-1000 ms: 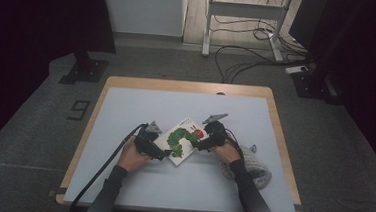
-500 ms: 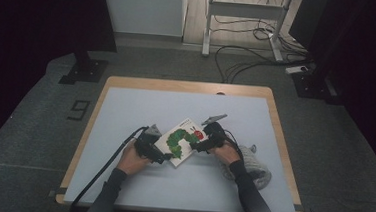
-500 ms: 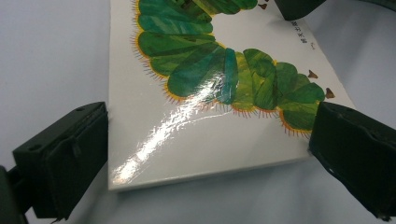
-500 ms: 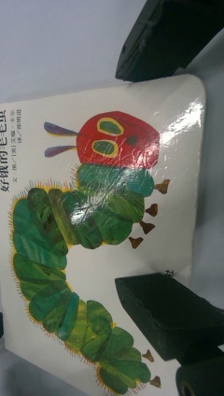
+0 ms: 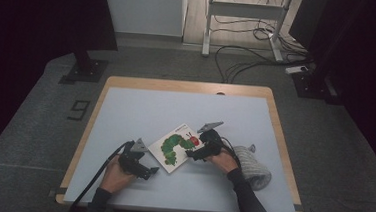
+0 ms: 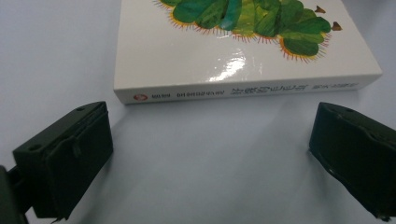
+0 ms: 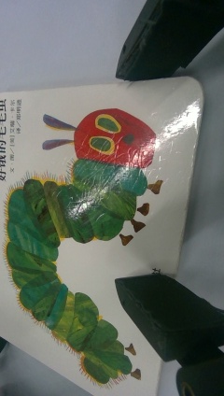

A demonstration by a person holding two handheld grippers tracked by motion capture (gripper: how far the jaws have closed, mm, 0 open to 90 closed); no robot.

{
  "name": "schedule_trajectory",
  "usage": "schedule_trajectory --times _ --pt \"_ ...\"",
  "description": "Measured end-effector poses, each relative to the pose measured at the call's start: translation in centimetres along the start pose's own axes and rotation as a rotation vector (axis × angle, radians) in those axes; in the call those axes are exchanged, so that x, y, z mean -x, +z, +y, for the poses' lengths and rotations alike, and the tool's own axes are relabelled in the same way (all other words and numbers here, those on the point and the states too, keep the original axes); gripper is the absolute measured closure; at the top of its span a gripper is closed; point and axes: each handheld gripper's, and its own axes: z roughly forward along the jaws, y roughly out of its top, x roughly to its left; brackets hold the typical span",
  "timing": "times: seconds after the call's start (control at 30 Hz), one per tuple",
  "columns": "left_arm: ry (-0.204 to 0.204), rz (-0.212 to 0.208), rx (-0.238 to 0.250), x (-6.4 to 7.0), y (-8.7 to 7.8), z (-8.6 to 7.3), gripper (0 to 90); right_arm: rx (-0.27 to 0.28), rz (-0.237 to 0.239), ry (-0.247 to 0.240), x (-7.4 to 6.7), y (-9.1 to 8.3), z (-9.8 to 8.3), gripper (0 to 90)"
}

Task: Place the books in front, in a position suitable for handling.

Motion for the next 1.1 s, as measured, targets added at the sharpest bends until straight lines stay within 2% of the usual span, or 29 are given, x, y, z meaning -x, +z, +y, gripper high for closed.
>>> schedule_trajectory --times 0.13,0.17,0.33,0.53,0.73,1.1 --pt "-0.006 0.005 0.007 0.6 -0.3 -0.4 0.0 -0.001 0.008 -0.008 -0.7 0.1 -0.1 1.7" --pt "-0.002 0.021 0.001 1.0 -0.4 -0.6 0.0 -0.002 0.009 -0.01 -0.9 0.1 -0.1 1.6" --pt "-0.004 0.042 -0.004 1.6 -0.5 -0.7 0.0 -0.003 0.016 -0.02 -1.5 0.2 -0.2 1.5" --pt "-0.001 0.044 -0.006 1.9 -0.4 -0.6 0.0 -0.004 0.032 -0.04 -1.4 0.2 -0.2 0.0" --pt "-0.003 0.047 -0.007 1.9 -0.3 -0.6 0.0 -0.016 0.011 -0.064 -1.3 0.7 0.7 0.0" --pt "-0.028 0.062 -0.005 2.1 -0.2 -0.5 0.0 -0.026 0.021 -0.036 -0.1 1.6 1.8 0.0"
